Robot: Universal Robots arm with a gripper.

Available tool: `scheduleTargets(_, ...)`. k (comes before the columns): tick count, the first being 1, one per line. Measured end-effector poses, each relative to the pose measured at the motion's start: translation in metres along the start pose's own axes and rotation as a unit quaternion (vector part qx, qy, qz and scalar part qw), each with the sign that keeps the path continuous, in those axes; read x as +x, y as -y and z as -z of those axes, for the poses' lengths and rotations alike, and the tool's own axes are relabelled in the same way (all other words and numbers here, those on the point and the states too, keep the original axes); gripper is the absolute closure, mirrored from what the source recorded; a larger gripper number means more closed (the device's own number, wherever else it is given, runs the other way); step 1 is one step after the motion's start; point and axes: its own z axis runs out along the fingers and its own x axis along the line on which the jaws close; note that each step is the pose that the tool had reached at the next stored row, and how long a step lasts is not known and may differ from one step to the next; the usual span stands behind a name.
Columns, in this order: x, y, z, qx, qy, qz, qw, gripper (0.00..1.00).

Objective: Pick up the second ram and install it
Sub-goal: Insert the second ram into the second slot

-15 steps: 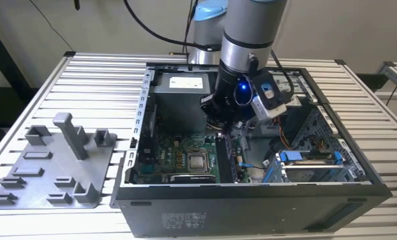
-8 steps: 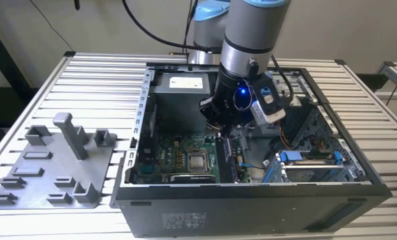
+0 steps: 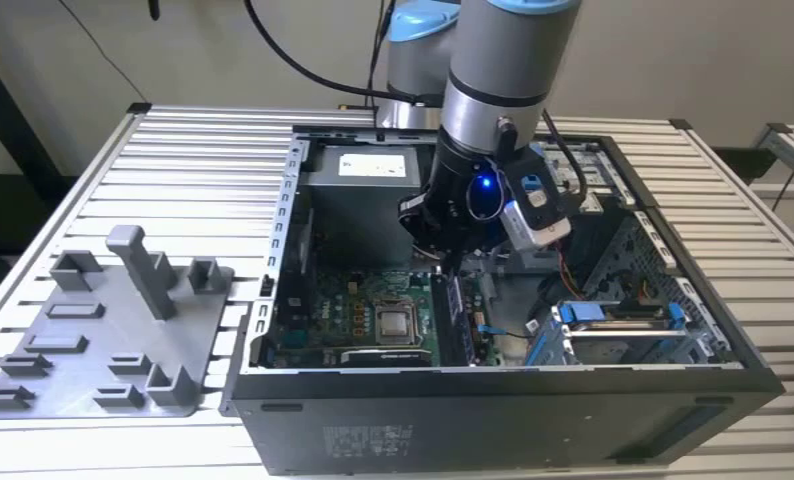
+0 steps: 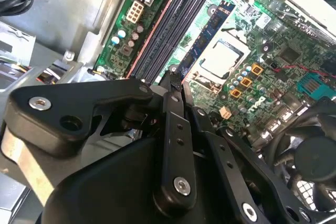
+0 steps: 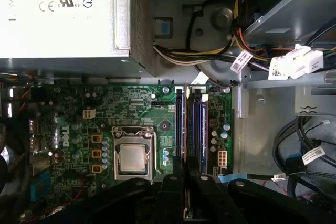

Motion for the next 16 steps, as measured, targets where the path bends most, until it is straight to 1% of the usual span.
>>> scheduleTargets(3,0.0000,0.0001,-0.0023,-0.0001,0.0000,0.000,1.0000,0.86)
scheduleTargets(10,-0.0001,0.0018,-0.0137,-0.0001,0.0000,-0.003,1.0000,0.86)
scheduleTargets(16,0.0003,0.0068,-0.0214,0.0000,0.0003,-0.011,0.9999,0.86)
